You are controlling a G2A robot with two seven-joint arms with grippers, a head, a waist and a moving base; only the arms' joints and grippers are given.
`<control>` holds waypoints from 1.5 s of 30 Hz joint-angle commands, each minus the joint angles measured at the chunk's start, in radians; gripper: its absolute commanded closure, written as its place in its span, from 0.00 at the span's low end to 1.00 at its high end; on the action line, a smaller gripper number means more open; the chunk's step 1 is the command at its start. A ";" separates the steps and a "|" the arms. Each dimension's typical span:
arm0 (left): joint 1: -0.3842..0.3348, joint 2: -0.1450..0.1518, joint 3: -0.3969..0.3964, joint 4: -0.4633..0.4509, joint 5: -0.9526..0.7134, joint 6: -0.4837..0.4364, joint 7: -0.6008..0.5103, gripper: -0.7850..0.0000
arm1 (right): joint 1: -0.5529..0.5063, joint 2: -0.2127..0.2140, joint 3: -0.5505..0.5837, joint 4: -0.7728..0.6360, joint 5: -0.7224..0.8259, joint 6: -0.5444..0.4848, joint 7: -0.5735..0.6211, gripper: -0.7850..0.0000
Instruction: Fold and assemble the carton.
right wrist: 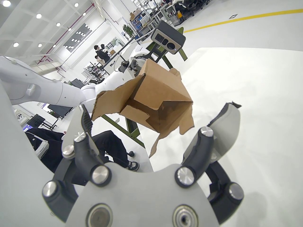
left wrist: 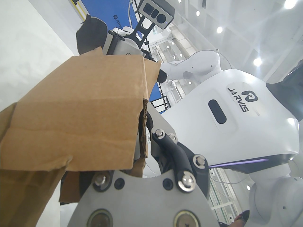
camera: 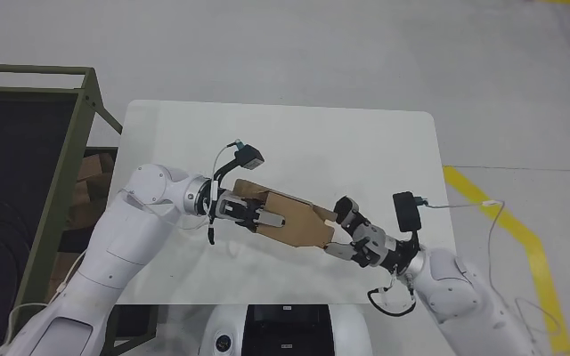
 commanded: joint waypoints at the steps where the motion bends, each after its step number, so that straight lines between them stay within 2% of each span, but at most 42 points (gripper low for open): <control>1: 0.002 0.000 -0.002 -0.001 -0.002 -0.001 -0.001 1.00 | 0.002 0.000 0.003 0.005 0.008 0.000 0.004 0.00; 20: 0.015 0.004 -0.022 -0.022 -0.015 -0.004 -0.004 1.00 | 0.069 -0.004 -0.012 0.051 0.085 0.053 0.136 0.00; 21: 0.015 0.004 -0.023 -0.022 -0.015 -0.004 -0.004 1.00 | 0.073 -0.004 -0.013 0.054 0.090 0.054 0.144 0.06; 23: 0.016 0.004 -0.025 -0.022 -0.015 -0.005 -0.003 1.00 | 0.080 -0.004 -0.015 0.057 0.096 0.056 0.161 0.27; 24: 0.017 0.004 -0.025 -0.022 -0.015 -0.005 -0.002 1.00 | 0.083 -0.004 -0.016 0.058 0.099 0.057 0.168 0.33; 31: 0.022 0.006 -0.032 -0.027 -0.016 -0.005 -0.002 1.00 | 0.102 -0.005 -0.024 0.065 0.113 0.068 0.208 0.54; 36: 0.025 0.008 -0.035 -0.032 -0.013 -0.006 -0.002 1.00 | 0.105 -0.005 -0.024 0.067 0.119 0.066 0.216 0.58; 45: 0.025 0.009 -0.034 -0.033 -0.011 -0.006 -0.002 1.00 | 0.107 -0.006 -0.023 0.069 0.124 0.066 0.226 0.57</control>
